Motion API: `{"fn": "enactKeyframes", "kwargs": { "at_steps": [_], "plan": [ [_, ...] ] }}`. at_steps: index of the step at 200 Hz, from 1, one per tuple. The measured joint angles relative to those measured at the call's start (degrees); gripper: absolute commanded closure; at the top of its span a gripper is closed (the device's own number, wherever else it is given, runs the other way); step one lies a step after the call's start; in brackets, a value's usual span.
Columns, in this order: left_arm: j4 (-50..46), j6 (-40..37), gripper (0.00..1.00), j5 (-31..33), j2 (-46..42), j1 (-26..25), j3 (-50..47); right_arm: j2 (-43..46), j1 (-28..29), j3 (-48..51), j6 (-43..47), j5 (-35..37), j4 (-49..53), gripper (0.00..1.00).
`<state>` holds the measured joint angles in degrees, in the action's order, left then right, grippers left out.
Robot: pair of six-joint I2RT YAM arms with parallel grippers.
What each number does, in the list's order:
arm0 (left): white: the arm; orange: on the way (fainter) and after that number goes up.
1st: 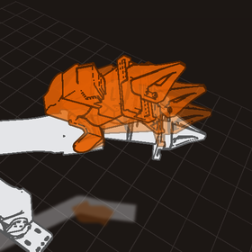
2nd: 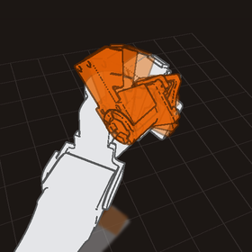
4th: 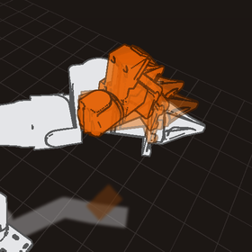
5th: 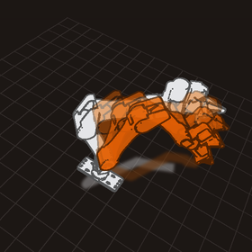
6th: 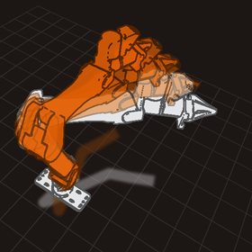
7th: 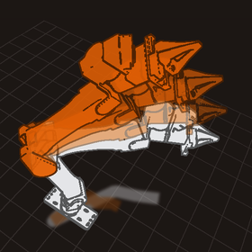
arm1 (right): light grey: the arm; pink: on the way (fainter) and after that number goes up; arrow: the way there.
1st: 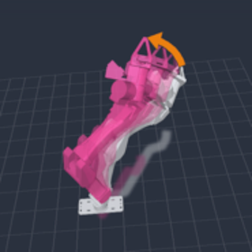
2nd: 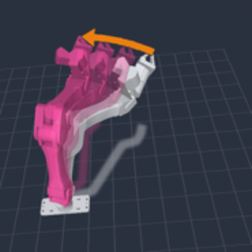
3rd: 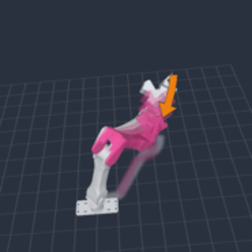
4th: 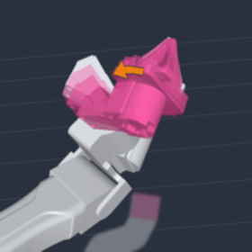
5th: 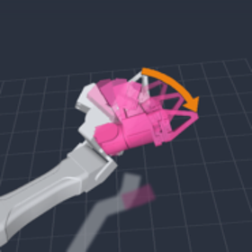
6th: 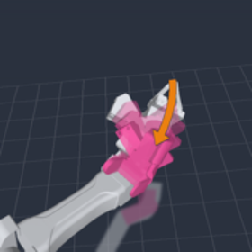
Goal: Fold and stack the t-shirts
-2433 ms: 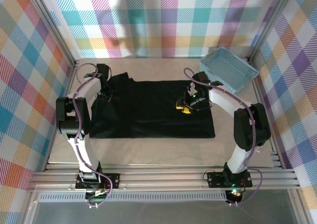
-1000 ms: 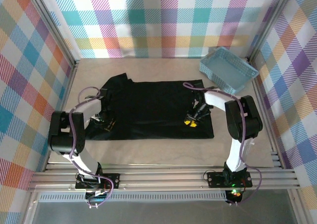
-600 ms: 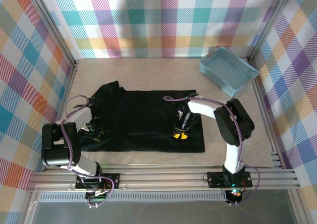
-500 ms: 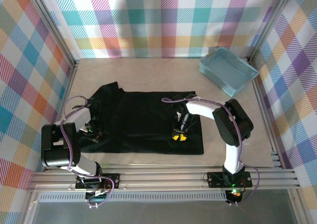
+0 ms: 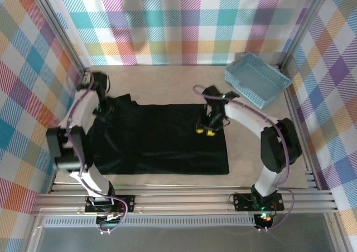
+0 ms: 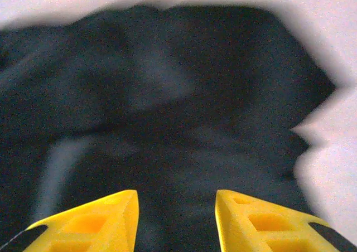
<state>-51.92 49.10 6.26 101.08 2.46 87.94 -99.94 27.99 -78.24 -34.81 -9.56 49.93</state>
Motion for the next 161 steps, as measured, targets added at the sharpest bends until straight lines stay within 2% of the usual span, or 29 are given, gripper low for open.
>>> {"fn": "enactKeyframes", "kwargs": {
  "at_steps": [26, 49, 91, 161],
  "plan": [
    [-1.3, -7.0, 0.52, -1.5, 20.3, -1.3, 30.6, -7.0, -7.2, -11.7, 1.8, 1.3, -1.3, 0.59],
    [-3.8, -8.0, 0.51, -3.3, 32.0, -1.6, 44.0, -15.2, -10.8, -20.3, 2.8, 1.9, -1.8, 0.57],
    [-5.1, -4.3, 0.52, -7.4, 40.3, -1.7, 46.2, -24.0, -11.3, -29.0, 4.1, 0.7, -1.8, 0.55],
    [-6.9, 0.6, 0.54, -8.3, 42.1, -2.7, 46.8, -25.0, -11.1, -31.8, 4.3, -0.1, -1.2, 0.55]
  ]
}}
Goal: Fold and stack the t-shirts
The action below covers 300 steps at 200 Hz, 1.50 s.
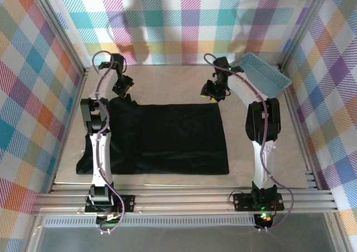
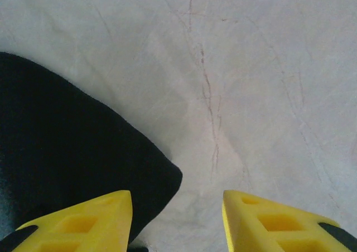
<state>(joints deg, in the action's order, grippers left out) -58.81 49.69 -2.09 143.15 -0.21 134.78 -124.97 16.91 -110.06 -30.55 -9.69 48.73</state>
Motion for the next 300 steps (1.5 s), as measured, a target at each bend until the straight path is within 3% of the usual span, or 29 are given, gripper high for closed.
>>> {"fn": "enactKeyframes", "kwargs": {
  "at_steps": [43, 74, 111, 134, 191, 245, 300],
  "plan": [
    [0.0, 1.4, 0.56, 0.0, 2.4, -0.1, 0.1, 0.0, 0.0, -0.2, 0.0, 0.0, 0.5, 0.55],
    [-0.5, 1.7, 0.63, 0.7, 3.5, -0.2, 0.8, 0.0, 0.0, -0.6, 0.2, -0.3, 0.7, 0.56],
    [-1.5, 1.2, 0.81, 1.6, 3.8, -0.2, 0.9, 0.0, 0.0, -0.7, 0.2, -0.4, 0.7, 0.56],
    [-2.4, 0.6, 1.00, 1.7, 3.8, -0.1, 0.9, 0.0, 0.0, -0.7, 0.2, -0.1, 0.9, 0.58],
    [-2.1, 0.9, 1.00, 4.0, 1.6, -0.2, -0.8, 0.0, 0.0, -0.6, -0.8, 5.9, 0.2, 0.61],
    [0.5, 2.9, 1.00, 4.1, -7.3, 0.0, -1.9, -3.0, -0.1, -2.6, -11.1, 15.8, 2.5, 0.61],
    [2.9, 3.7, 1.00, 1.4, -12.0, 0.9, -6.5, -6.2, -0.9, -2.6, -17.2, 16.8, 4.1, 0.63]
  ]
}}
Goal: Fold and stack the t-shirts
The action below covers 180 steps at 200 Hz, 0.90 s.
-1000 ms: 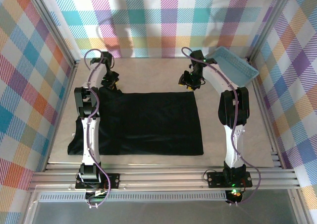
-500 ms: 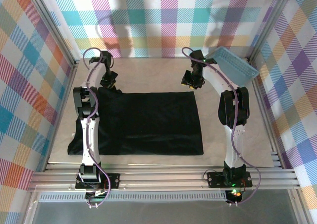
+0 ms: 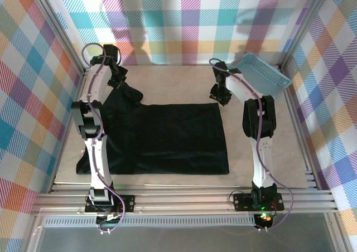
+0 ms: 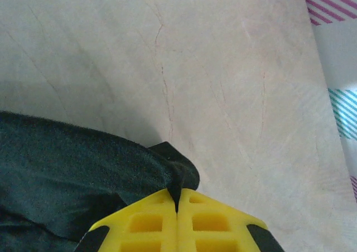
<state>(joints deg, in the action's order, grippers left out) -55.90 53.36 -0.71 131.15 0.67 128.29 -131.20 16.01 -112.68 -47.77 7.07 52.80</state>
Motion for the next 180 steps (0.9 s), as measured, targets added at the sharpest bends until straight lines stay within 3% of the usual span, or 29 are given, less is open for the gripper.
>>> {"fn": "enactKeyframes", "kwargs": {
  "at_steps": [57, 85, 106, 147, 180],
  "plan": [
    [0.6, -0.2, 1.00, -1.4, -0.1, 1.5, -2.5, -3.1, -0.4, -1.3, 0.0, -0.7, 0.1, 0.72],
    [0.6, -0.2, 1.00, -1.6, -0.2, 1.7, -2.5, -3.1, -0.4, -1.3, 0.2, -0.6, 0.1, 0.83],
    [0.6, -0.2, 1.00, -1.8, -0.2, 1.7, -2.5, -3.1, -0.4, -1.3, 1.1, -0.3, 0.1, 1.00],
    [0.2, -1.1, 1.00, -1.2, -3.3, 1.7, -5.0, -1.8, -0.3, 1.1, 5.5, 0.4, -1.8, 1.00],
    [0.8, -1.5, 1.00, 0.0, -13.4, 2.1, -17.5, 3.5, -0.3, 7.9, 9.7, 0.3, -5.4, 1.00]
  ]
}}
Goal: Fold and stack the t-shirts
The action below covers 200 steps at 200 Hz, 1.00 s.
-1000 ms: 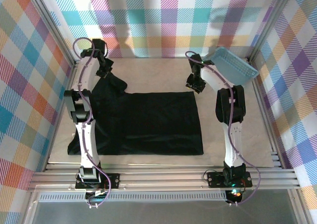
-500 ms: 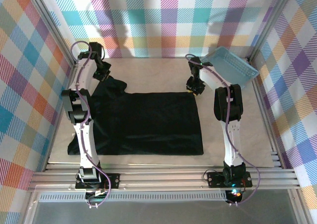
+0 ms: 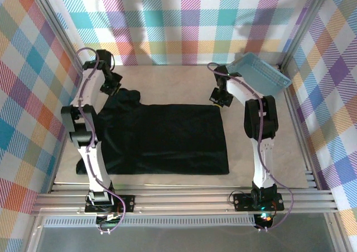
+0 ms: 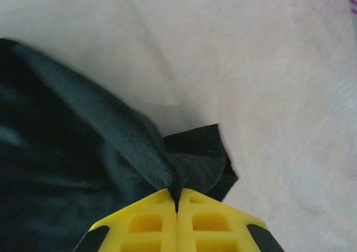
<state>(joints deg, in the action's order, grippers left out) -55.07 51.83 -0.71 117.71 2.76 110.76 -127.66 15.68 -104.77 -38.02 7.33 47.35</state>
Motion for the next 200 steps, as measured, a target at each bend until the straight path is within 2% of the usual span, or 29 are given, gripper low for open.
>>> {"fn": "enactKeyframes", "kwargs": {
  "at_steps": [54, 137, 200],
  "plan": [
    [1.3, 1.8, 1.00, 4.7, -20.2, 2.7, -22.8, 9.5, 0.3, 7.8, 4.5, -0.9, -4.5, 1.00],
    [-3.0, 4.5, 1.00, 14.4, -48.3, 3.8, -46.4, 24.2, 1.9, 26.6, 4.2, -1.8, -6.0, 1.00],
    [-9.5, 5.6, 1.00, 16.5, -60.2, 3.9, -57.7, 26.7, 3.9, 37.5, 4.0, -4.9, -5.7, 1.00]
  ]
}}
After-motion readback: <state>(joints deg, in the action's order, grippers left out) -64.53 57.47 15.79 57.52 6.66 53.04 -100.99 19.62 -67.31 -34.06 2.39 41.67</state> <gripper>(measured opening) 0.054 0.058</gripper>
